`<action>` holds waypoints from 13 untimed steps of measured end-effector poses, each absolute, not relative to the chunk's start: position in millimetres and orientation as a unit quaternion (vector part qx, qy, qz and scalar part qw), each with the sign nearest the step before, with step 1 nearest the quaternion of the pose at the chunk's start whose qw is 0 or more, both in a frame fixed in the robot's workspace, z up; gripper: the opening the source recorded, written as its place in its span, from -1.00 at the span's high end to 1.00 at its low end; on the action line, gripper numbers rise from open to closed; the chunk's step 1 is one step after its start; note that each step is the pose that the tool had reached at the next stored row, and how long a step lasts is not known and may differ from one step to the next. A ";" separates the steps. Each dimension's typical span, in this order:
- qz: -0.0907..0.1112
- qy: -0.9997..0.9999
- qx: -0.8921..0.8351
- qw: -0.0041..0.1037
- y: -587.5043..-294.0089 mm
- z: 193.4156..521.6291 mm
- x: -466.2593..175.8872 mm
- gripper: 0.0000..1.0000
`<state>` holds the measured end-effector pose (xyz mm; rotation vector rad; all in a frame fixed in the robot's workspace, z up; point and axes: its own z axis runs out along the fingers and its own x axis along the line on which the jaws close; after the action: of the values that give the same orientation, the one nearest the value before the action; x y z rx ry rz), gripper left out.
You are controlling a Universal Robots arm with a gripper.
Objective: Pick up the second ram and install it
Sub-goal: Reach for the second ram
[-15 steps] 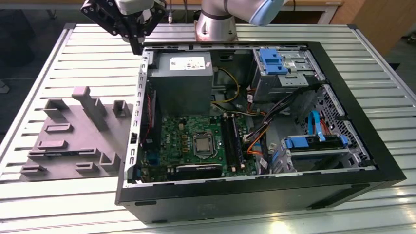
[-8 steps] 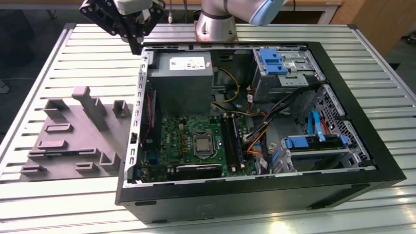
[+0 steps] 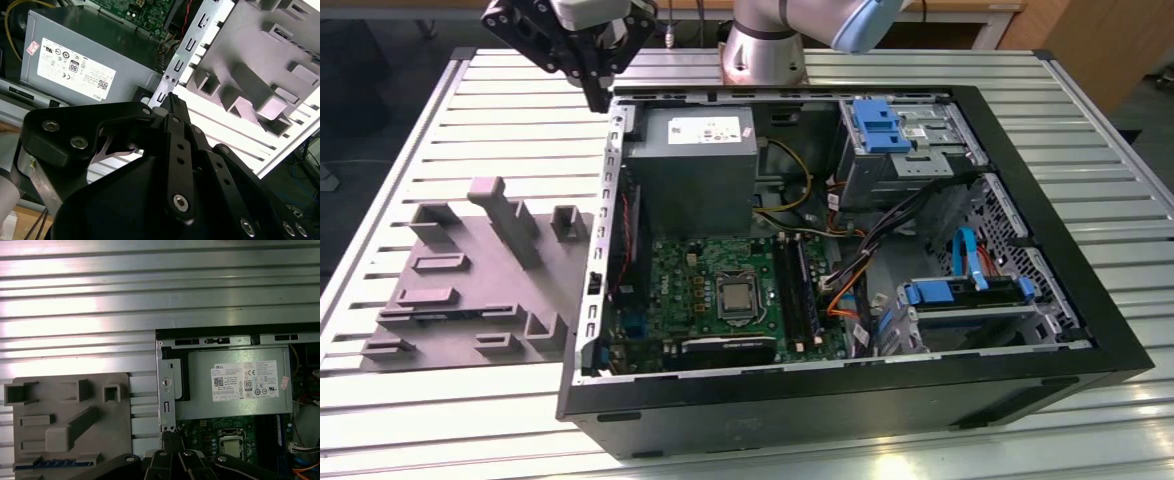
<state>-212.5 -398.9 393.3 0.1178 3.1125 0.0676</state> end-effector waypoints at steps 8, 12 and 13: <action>0.022 0.999 0.038 0.013 -398.9 393.3 -214.0 0.79; 0.022 0.999 0.038 0.013 -398.9 393.3 -215.0 0.79; 0.022 0.999 0.038 0.013 -398.9 393.3 -215.3 0.79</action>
<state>-215.3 -398.9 393.3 0.1179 3.1125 0.0677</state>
